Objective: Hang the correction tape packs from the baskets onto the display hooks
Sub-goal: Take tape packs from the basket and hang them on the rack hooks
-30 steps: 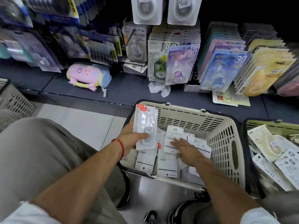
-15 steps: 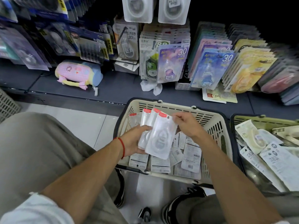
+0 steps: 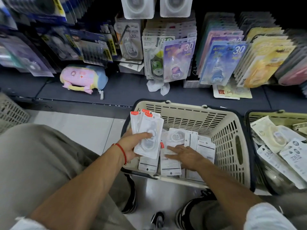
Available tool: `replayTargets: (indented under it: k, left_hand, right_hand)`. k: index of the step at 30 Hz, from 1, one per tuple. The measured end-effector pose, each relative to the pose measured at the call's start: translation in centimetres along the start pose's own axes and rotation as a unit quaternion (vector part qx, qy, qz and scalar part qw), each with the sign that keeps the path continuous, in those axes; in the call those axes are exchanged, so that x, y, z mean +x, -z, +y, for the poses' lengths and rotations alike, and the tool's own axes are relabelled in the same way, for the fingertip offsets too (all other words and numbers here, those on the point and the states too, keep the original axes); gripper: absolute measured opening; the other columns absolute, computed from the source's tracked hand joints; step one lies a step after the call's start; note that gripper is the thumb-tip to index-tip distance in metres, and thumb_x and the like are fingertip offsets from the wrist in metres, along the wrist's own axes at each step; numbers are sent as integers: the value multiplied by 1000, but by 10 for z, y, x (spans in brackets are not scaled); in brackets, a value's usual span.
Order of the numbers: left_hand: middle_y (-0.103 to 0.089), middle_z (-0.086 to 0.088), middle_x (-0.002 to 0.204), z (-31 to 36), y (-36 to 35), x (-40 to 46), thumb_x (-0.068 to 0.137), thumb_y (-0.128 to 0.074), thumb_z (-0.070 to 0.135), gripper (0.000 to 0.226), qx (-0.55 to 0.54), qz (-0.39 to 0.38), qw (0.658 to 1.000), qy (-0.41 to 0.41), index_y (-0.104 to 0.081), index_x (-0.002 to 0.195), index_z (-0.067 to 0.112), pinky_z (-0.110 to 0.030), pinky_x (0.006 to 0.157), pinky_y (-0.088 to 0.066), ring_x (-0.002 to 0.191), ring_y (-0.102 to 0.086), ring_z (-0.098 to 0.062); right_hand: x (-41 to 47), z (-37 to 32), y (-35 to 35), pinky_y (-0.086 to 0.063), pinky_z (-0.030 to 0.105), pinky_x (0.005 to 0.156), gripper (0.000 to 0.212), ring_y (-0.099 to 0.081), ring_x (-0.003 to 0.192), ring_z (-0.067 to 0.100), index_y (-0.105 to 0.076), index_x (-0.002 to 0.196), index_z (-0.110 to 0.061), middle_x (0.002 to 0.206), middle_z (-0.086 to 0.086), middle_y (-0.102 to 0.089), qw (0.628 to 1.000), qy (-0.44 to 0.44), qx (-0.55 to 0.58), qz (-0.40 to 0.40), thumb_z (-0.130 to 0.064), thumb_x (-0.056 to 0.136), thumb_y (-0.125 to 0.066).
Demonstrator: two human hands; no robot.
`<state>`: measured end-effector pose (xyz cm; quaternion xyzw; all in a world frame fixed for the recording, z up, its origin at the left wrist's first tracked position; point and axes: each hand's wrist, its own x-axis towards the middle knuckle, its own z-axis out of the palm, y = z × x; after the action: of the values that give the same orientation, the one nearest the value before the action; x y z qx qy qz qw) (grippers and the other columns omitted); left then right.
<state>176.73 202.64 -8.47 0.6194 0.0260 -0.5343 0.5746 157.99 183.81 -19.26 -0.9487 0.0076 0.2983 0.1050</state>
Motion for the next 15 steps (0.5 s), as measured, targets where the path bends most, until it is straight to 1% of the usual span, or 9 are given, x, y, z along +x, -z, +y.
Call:
replayTargets:
  k: [2, 3, 4, 5, 7, 8, 10, 12, 15]
  left_hand:
    - [-75, -17, 125, 4, -2, -2, 86, -79, -2, 55, -5, 6, 1000, -11, -65, 134, 24, -68, 91, -57, 114, -72, -43]
    - [-75, -17, 126, 6, -3, -3, 86, -79, -2, 56, -7, 16, 1000, -18, -65, 135, 23, -67, 90, -57, 115, -71, -44]
    - [-74, -17, 127, 10, -4, -4, 86, -79, -2, 56, -9, 28, 999, -28, -65, 135, 21, -68, 90, -57, 116, -71, -44]
    - [-74, -18, 127, 13, -4, -5, 86, -80, -1, 56, -11, 38, 998, -40, -65, 136, 18, -68, 91, -57, 116, -70, -44]
    - [-74, -17, 128, 21, -6, -7, 86, -79, 0, 55, -28, 49, 996, -66, -64, 136, 17, -66, 90, -58, 115, -71, -42]
    - [-74, -16, 128, 25, -8, -9, 86, -80, 0, 56, -38, 50, 995, -78, -64, 137, 16, -65, 91, -58, 116, -71, -41]
    - [-72, -16, 131, 35, -15, -15, 85, -81, 0, 60, -48, 45, 992, -106, -61, 140, 17, -67, 95, -55, 119, -70, -41]
    - [-72, -14, 131, 48, -28, -22, 85, -81, 0, 61, -50, 28, 988, -144, -60, 140, 18, -65, 96, -57, 119, -70, -39]
    - [-75, -10, 128, 78, -59, -33, 88, -78, 3, 57, -64, -35, 977, -201, -62, 139, 22, -52, 88, -63, 115, -73, -34]
  right_hand:
    - [-1, 7, 8, -28, 39, 124, 63, -20, 158, 24, -39, 161, -37, 176, -4, -18, 997, -27, 64, 40, -14, 105, -58]
    - [-3, 10, 15, -30, 37, 122, 48, -27, 154, 24, -54, 154, -27, 170, 1, -34, 986, -50, 139, 79, -18, 107, -59]
    - [-4, 12, 24, -35, 37, 116, 34, -40, 146, 26, -68, 139, -13, 156, 9, -54, 961, -74, 232, 131, -22, 107, -60]
    - [-6, 14, 33, -42, 37, 103, 29, -54, 128, 30, -75, 118, -2, 131, 16, -69, 923, -101, 319, 188, -25, 107, -61]
    - [-12, 21, 58, -45, 35, 75, 34, -61, 88, 34, -71, 87, -2, 87, 14, -69, 851, -149, 430, 263, -26, 108, -59]
    - [-18, 26, 71, -48, 37, 73, 34, -59, 81, 32, -68, 84, -9, 80, 8, -66, 825, -166, 462, 280, -28, 109, -55]
    - [-31, 38, 95, -56, 47, 89, 31, -65, 88, 22, -71, 96, -13, 89, 0, -72, 760, -166, 550, 304, -32, 111, -52]
    - [-47, 49, 125, -55, 45, 100, 28, -73, 103, 16, -75, 108, -18, 106, -6, -80, 686, -144, 631, 333, -35, 110, -53]
    - [-65, 52, 180, -57, 38, 93, 32, -74, 106, 17, -72, 124, -19, 124, 2, -77, 605, -125, 687, 384, -41, 108, -54]
